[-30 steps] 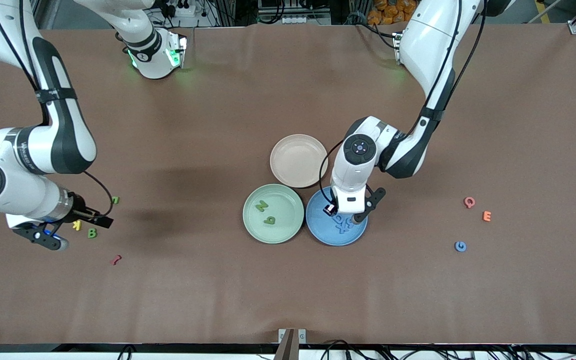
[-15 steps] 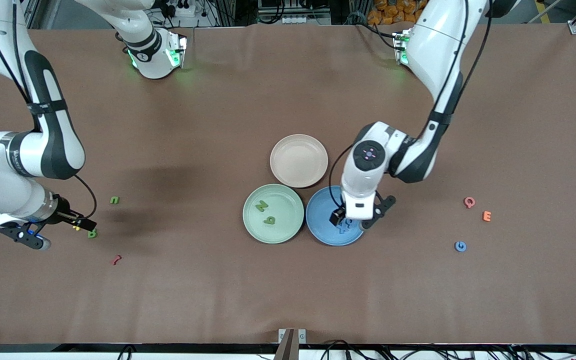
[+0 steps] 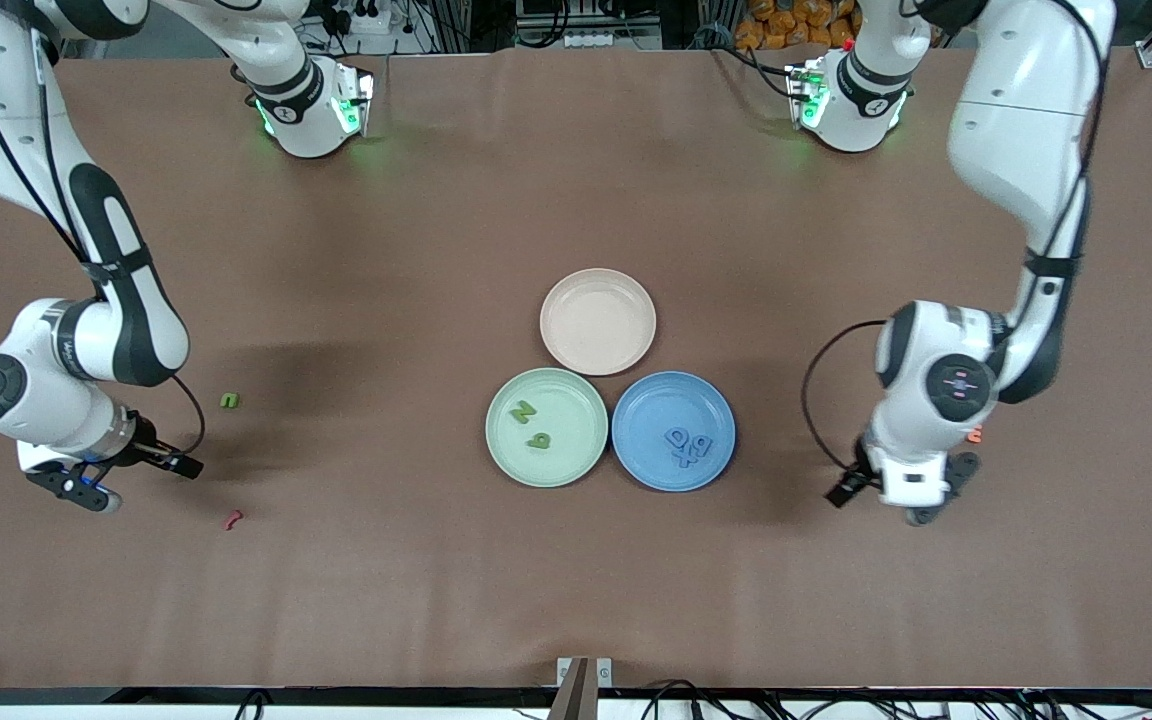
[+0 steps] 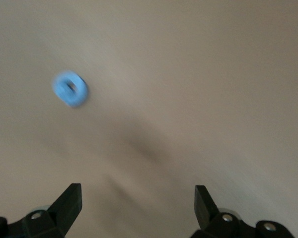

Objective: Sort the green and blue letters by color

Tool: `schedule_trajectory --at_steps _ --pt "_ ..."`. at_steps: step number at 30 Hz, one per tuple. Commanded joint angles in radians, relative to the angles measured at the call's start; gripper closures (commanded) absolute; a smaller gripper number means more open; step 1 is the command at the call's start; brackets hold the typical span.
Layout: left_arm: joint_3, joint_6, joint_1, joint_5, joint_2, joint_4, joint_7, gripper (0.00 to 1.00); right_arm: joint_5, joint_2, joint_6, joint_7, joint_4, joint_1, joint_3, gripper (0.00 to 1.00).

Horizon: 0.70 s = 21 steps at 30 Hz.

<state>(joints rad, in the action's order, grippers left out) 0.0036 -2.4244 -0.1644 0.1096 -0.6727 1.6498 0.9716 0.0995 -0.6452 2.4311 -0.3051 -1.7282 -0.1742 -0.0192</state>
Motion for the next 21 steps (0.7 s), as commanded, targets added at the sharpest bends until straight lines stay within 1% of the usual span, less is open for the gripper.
schedule_trajectory --at_steps 1,4,9,12,14,18,21 --pt "-0.013 0.002 0.060 0.027 -0.033 -0.013 -0.079 0.00 0.005 -0.028 -0.014 0.160 0.052 -0.018 -0.011 0.23" --pt "-0.014 0.004 0.091 0.015 -0.033 -0.013 -0.134 0.00 0.002 -0.027 -0.018 0.266 0.053 -0.018 -0.004 0.25" --pt "-0.013 0.002 0.121 0.022 -0.036 -0.015 -0.143 0.00 -0.009 -0.028 -0.020 0.322 0.056 -0.022 0.002 0.25" --pt "-0.013 0.004 0.132 0.025 -0.045 -0.015 -0.180 0.00 -0.015 -0.031 -0.020 0.409 0.055 -0.028 0.002 0.25" --pt "-0.013 0.002 0.132 0.024 -0.050 -0.015 -0.214 0.00 -0.047 -0.036 -0.020 0.493 0.053 -0.034 0.004 0.24" --pt "-0.011 0.001 0.155 0.024 -0.071 -0.025 -0.272 0.00 -0.158 -0.045 -0.020 0.653 0.053 -0.037 0.015 0.24" --pt "-0.011 0.001 0.174 0.024 -0.079 -0.035 -0.323 0.00 -0.198 -0.051 -0.021 0.724 0.053 -0.036 0.028 0.25"
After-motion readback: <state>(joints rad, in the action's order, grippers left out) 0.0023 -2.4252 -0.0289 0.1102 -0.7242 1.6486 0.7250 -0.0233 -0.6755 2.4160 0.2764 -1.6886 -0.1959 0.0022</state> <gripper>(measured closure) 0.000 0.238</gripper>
